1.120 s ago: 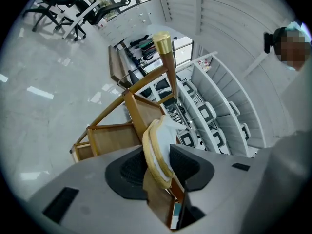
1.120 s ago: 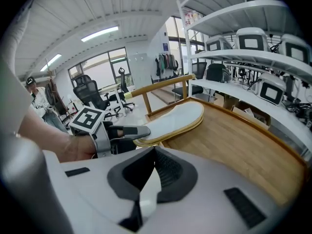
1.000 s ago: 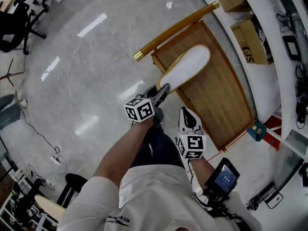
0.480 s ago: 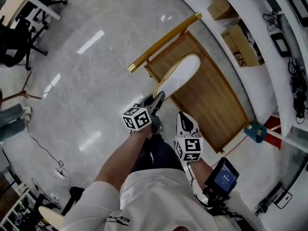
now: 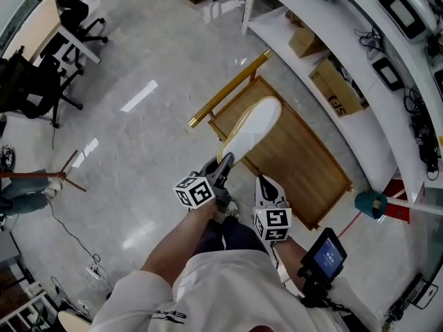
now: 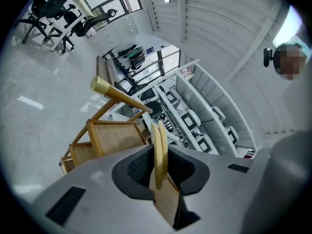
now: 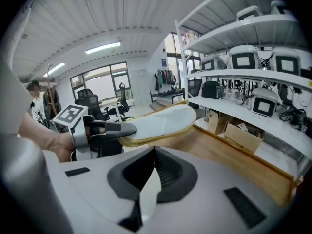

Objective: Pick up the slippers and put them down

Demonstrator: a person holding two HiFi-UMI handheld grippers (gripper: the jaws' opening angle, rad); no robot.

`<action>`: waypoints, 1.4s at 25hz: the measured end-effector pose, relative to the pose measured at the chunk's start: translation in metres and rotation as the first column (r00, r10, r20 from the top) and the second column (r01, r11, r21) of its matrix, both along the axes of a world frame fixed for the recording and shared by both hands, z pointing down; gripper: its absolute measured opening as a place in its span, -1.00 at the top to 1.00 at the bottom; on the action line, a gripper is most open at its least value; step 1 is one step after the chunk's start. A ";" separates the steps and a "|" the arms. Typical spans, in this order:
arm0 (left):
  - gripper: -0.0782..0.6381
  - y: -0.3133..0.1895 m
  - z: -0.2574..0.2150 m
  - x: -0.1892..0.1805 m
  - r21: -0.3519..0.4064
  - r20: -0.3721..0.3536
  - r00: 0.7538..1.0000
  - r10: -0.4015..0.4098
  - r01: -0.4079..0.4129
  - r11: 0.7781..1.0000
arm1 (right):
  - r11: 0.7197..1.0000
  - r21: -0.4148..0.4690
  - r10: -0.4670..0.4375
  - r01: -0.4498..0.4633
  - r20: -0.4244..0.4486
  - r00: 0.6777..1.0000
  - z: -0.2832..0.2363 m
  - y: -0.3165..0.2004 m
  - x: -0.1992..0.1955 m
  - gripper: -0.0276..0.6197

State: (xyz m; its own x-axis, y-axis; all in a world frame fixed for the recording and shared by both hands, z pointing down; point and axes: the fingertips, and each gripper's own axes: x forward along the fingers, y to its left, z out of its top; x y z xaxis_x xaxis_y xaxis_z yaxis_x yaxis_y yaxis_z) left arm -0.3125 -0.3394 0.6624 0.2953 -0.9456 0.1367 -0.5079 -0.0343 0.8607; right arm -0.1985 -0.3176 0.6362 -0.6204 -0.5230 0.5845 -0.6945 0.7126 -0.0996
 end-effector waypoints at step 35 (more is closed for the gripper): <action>0.61 0.115 -0.158 -0.034 0.202 0.004 0.999 -0.050 0.049 0.978 | 0.969 0.234 0.042 -0.082 0.169 0.985 -0.147 0.057 -0.004 0.90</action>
State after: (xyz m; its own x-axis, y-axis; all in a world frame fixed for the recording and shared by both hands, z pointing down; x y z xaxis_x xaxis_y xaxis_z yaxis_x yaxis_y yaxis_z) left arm -0.3466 -0.2243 0.5042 0.2472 -0.9674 -0.0557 -0.5208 -0.1811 0.8342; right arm -0.2026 -0.2604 0.4889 -0.6580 -0.6759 0.3320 -0.7269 0.6852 -0.0459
